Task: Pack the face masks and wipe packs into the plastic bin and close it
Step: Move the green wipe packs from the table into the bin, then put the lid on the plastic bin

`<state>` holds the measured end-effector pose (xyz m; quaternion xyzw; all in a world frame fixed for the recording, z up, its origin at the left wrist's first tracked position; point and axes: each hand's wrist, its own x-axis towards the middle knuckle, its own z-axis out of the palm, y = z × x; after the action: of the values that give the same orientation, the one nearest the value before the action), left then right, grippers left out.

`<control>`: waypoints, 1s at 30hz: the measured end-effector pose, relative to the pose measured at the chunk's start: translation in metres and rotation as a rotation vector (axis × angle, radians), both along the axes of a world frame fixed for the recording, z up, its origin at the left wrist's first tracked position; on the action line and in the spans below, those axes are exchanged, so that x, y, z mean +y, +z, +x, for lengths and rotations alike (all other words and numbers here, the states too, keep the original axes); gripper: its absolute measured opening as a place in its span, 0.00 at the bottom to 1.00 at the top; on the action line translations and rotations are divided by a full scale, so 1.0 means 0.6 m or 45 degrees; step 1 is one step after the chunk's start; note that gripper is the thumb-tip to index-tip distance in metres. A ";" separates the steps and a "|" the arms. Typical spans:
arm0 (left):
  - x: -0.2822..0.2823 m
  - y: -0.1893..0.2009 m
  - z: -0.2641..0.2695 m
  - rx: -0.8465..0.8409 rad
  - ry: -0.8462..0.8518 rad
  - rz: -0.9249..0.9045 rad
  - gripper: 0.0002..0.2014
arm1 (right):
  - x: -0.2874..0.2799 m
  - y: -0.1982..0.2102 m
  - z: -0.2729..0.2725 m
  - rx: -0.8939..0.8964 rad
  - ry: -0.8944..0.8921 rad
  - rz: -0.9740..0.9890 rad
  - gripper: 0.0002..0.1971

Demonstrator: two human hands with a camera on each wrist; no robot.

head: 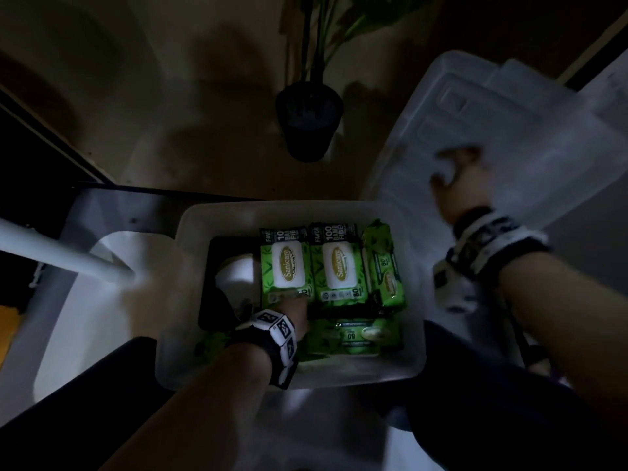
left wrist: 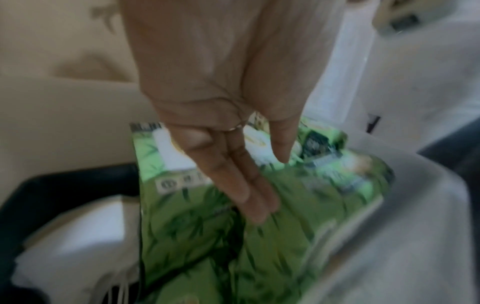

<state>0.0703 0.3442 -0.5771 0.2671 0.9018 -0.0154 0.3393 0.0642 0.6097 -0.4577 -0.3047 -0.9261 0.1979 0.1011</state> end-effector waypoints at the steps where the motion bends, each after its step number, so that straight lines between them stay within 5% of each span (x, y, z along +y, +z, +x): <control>1: 0.003 -0.004 -0.002 -0.069 0.023 0.008 0.20 | 0.035 0.031 -0.014 0.077 -0.101 0.139 0.23; 6: 0.005 0.010 -0.015 -0.258 0.034 0.077 0.21 | 0.160 0.130 -0.052 0.025 -0.504 0.314 0.36; 9: 0.008 0.011 -0.009 -0.306 0.015 0.083 0.18 | 0.196 0.125 -0.022 -0.232 -0.394 0.147 0.44; 12: 0.011 0.007 -0.004 -0.384 0.017 0.125 0.17 | 0.204 0.105 0.008 -0.312 -0.275 0.014 0.41; 17: 0.016 0.013 0.001 -0.381 0.058 0.128 0.17 | 0.171 0.101 -0.004 -0.484 -0.333 0.432 0.40; 24: 0.026 0.071 0.005 -0.389 0.164 0.193 0.20 | 0.104 0.128 -0.022 -0.482 -0.147 0.225 0.33; 30: 0.006 0.154 -0.004 -0.316 0.314 0.347 0.21 | 0.023 0.251 0.001 -0.071 -0.093 0.261 0.25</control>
<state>0.0678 0.3481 -0.4846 0.1980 0.8728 0.1812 0.4077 0.0648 0.6235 -0.3072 -0.3318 -0.9322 0.0898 0.1130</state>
